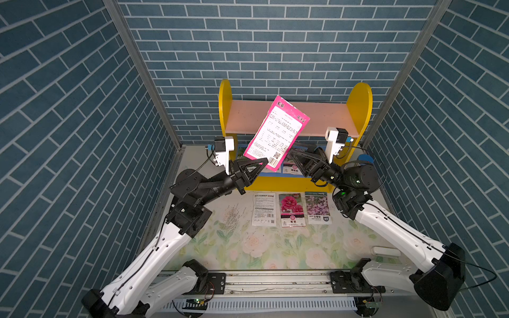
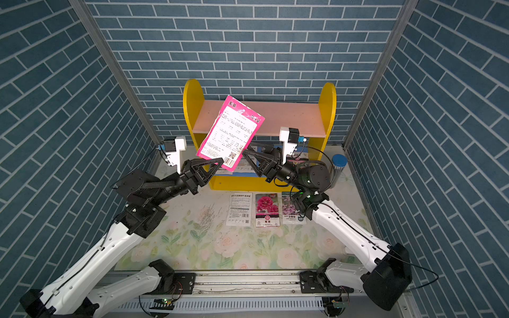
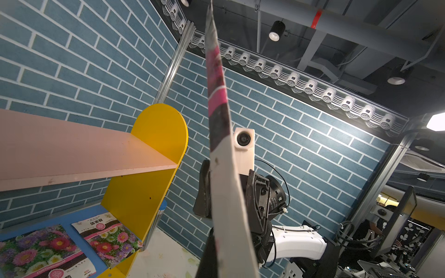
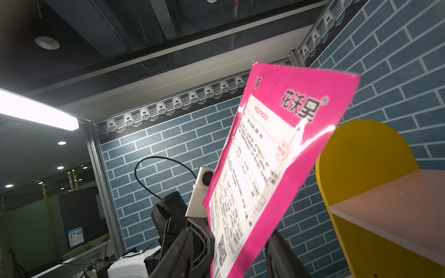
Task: Take the seed bag off the shelf
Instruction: Pick up the seed packet from the shelf.
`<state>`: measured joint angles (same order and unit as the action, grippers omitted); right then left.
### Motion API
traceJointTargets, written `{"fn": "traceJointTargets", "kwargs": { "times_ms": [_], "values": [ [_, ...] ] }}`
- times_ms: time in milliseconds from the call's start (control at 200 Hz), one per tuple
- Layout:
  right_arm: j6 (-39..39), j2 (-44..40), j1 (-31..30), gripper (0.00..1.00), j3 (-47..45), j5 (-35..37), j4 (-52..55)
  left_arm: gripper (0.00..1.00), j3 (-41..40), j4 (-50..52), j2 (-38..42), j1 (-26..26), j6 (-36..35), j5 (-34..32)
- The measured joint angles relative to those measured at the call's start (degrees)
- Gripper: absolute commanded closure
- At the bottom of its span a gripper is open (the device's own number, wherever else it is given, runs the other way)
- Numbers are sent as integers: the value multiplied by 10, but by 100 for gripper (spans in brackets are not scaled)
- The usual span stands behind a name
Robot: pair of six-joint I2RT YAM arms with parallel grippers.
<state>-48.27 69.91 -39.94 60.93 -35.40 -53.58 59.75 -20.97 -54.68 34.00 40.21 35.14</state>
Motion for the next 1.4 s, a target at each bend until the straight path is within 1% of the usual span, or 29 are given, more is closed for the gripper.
{"fn": "traceJointTargets", "kwargs": {
  "times_ms": [125,225,295,385,475,555,580,695,775,790,840,855,875,930,1005,1030,1225,1400],
  "values": [
    [-4,0,3,63,6,-3,-1,100,0,0,-3,2,-2,-3],
    [-9,1,3,72,9,-5,-2,100,0,0,-3,3,-2,-4],
    [-10,1,4,74,11,-5,-2,100,0,0,-4,4,-3,-5],
    [-11,4,5,79,15,-6,-2,100,0,1,-7,5,-6,-7],
    [-14,10,5,87,22,-9,-2,100,0,2,-14,6,-8,-8],
    [-15,14,6,97,27,-11,-1,100,1,6,-22,8,-11,-10],
    [-16,16,6,100,28,-11,0,96,1,7,-24,9,-12,-13],
    [-19,19,8,100,31,-13,2,74,16,31,-31,9,-25,-23],
    [-19,19,9,100,32,-13,5,53,38,71,-35,11,-37,-36],
    [-19,19,9,100,32,-13,6,49,45,82,-35,11,-50,-41],
    [-19,19,11,100,32,-13,14,36,60,109,-36,12,-57,-51],
    [-19,18,11,100,32,-13,17,33,66,121,-36,12,-71,-57],
    [-19,18,11,100,32,-13,22,28,72,132,-36,12,-69,-61],
    [-16,15,12,100,32,-13,37,14,88,167,-34,12,-91,-79],
    [-8,8,15,100,32,-12,69,3,102,214,-28,12,-111,-101],
    [-5,5,16,100,32,-12,81,0,105,230,-26,12,-123,-108],
    [37,-18,17,100,32,-8,191,0,125,355,-9,12,-171,-163],
    [49,-21,17,100,21,-8,245,0,154,465,5,12,-207,-211]
  ]
}}
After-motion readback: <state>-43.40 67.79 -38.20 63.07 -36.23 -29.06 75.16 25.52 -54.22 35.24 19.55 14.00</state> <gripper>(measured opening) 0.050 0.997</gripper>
